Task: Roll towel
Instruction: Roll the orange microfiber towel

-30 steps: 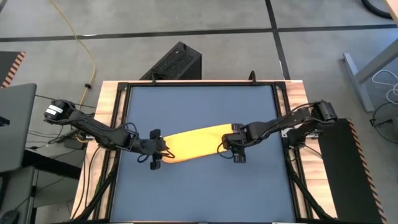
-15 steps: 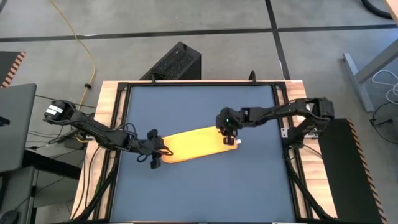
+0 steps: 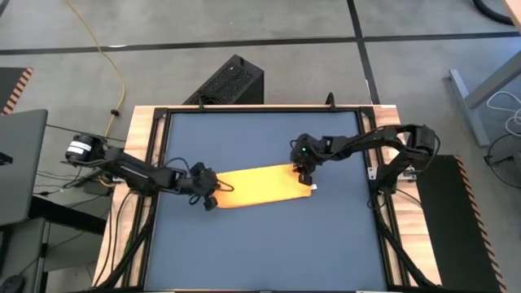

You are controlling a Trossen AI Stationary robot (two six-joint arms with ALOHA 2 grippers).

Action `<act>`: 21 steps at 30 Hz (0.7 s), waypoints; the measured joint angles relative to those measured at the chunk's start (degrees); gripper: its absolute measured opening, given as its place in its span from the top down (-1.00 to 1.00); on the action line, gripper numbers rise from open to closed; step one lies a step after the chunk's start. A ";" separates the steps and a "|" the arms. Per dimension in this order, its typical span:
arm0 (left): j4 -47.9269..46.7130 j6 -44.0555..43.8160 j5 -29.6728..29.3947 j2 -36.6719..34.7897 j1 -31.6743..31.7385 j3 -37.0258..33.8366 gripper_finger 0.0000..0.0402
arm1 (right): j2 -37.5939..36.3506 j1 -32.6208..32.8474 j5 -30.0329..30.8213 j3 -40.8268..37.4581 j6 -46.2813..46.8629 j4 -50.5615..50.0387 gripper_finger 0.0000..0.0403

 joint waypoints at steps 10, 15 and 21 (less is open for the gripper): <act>5.82 10.44 0.98 0.73 17.70 1.09 1.00 | -0.57 4.47 3.16 -3.83 16.28 -1.56 0.38; 6.10 13.27 3.86 0.69 25.38 4.71 1.00 | -2.39 8.56 4.88 -4.06 30.42 -1.01 0.40; 6.43 17.47 11.22 -0.40 28.13 9.68 1.00 | -6.35 14.88 4.93 -2.02 36.06 1.07 0.40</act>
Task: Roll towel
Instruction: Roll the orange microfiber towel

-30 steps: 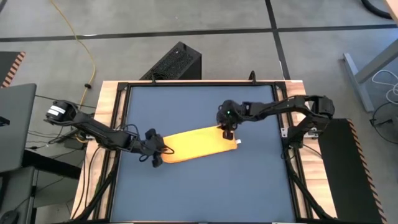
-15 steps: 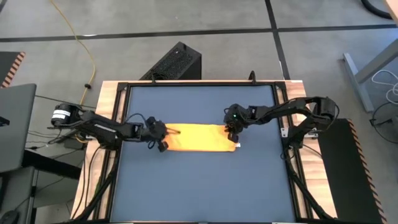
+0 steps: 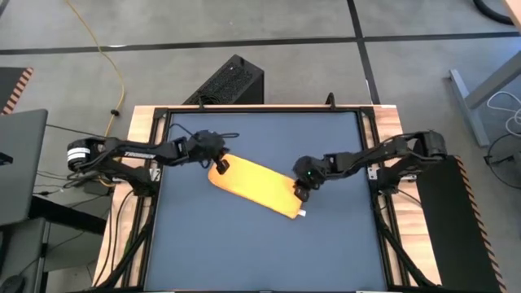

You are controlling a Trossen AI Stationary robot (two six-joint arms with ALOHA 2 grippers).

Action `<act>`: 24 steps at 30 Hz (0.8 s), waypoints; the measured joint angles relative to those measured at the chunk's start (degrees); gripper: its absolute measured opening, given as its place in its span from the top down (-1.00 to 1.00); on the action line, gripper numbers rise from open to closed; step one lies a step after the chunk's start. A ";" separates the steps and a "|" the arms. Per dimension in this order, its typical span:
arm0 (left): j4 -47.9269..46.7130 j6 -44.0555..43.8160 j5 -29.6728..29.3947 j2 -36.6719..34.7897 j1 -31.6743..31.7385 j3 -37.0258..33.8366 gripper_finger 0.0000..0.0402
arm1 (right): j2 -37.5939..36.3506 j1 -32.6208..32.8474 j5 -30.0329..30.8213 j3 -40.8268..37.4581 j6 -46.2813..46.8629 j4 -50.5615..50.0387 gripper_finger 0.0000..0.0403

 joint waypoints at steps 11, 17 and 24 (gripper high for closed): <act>-5.59 -0.94 9.91 3.87 -10.46 1.28 1.00 | -7.12 0.75 8.27 3.37 -13.91 -3.58 0.40; -3.16 -0.69 6.48 11.97 -12.90 1.31 1.00 | -1.17 0.75 8.47 1.18 -15.91 -3.34 0.40; -1.72 -0.02 5.77 16.02 -12.33 1.61 1.00 | 5.61 5.48 9.86 0.68 -8.41 -3.48 0.40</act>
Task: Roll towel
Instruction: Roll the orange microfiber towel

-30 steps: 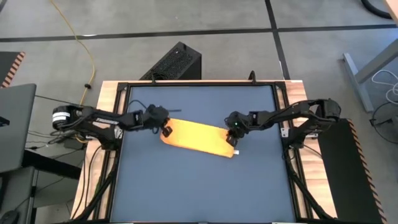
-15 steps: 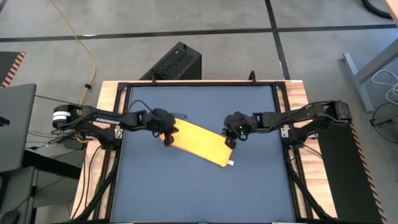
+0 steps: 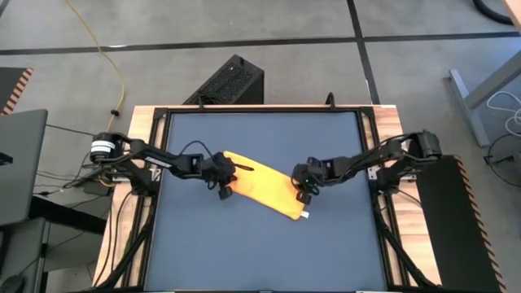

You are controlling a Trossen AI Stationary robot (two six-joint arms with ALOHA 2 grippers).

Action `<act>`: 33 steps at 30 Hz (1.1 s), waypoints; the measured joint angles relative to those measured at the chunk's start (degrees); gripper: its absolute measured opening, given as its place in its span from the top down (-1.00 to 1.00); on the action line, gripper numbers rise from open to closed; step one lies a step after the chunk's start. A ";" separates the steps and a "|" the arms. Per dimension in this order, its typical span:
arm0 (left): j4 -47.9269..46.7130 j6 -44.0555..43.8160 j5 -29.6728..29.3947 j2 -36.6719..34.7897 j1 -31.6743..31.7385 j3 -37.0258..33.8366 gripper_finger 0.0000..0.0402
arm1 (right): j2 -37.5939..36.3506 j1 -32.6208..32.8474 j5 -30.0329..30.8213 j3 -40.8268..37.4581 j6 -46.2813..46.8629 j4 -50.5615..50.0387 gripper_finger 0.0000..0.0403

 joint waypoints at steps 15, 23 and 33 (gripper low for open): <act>-1.10 9.06 -3.19 -4.13 5.09 -0.22 1.00 | -2.93 12.27 -4.77 0.81 15.39 11.17 0.40; -10.98 10.90 -1.84 -7.20 6.62 5.92 1.00 | -3.11 8.84 -3.36 8.36 -8.59 11.60 0.40; -14.74 3.64 -1.56 -10.94 2.46 6.19 1.00 | -1.24 -5.91 -6.71 10.06 -25.68 28.10 0.42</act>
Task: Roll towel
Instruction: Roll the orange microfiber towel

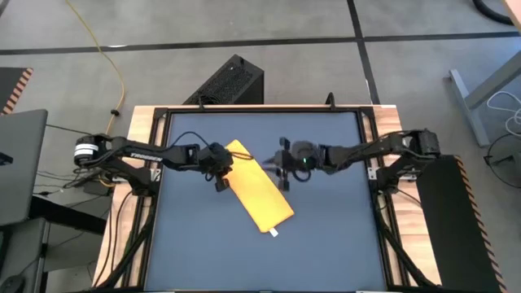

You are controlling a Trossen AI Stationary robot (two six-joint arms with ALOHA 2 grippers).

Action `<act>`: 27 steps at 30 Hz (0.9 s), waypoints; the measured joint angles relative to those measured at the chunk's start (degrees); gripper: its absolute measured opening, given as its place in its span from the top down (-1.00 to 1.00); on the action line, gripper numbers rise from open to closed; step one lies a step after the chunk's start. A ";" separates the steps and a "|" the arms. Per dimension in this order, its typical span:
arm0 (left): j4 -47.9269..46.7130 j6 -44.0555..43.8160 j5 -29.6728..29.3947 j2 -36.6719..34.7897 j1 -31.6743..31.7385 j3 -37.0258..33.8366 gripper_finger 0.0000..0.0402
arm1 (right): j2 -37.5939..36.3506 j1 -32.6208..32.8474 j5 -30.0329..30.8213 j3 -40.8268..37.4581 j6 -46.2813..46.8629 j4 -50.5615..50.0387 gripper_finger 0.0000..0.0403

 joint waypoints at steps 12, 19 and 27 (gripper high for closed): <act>6.35 -10.47 -5.97 0.03 -9.09 -4.52 1.00 | 26.44 -9.93 -4.50 20.81 3.96 -0.94 0.64; 3.42 -10.75 -5.88 0.01 -10.11 -4.52 1.00 | 37.07 -10.69 -4.41 36.30 4.03 -12.22 0.87; 0.47 -10.60 -5.34 -0.01 -10.38 -4.52 1.00 | 40.14 -10.94 -1.18 41.02 6.84 -21.46 0.91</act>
